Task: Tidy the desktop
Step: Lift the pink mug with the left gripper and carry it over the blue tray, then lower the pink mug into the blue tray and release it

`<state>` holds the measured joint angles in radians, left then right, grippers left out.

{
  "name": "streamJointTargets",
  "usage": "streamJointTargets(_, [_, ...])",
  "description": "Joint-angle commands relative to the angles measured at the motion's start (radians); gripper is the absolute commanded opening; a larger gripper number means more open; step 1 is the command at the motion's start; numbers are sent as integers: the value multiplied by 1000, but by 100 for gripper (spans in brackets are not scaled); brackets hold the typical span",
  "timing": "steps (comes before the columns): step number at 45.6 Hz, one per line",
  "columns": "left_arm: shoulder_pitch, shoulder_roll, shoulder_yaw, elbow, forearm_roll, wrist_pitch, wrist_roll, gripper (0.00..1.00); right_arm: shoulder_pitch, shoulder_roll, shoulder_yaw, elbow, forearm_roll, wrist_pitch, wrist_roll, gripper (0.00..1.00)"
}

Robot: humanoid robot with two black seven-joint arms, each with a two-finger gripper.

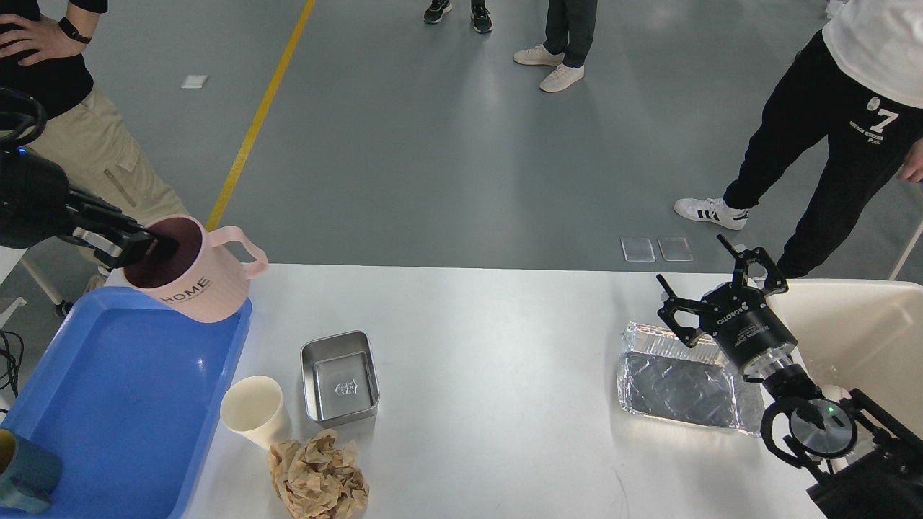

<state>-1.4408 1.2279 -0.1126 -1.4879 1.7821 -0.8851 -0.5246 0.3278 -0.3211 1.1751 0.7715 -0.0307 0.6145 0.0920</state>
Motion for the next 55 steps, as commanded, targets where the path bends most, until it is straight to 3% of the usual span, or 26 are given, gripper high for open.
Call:
streamJointTargets(1, [29,71,4,1,25,12,-12,3,7,1,0,0,0,1,0,100])
streamJointTargets(7, [121,125,4,6,52,70,-26,3,10,-1,0,2,0,1,0,100])
streamJointTargets(23, [474,200,4,18,83,371,-31,3,11,-1,-3,0,0,2,0,100])
streamJointTargets(48, [669,183,41,210,100,627,-38,3,13,-1,-2,5,0,2,0,100])
streamJointTargets(55, [706,114,41,300,114,680,-37,3,13,-3,-2,5,0,2,0,100])
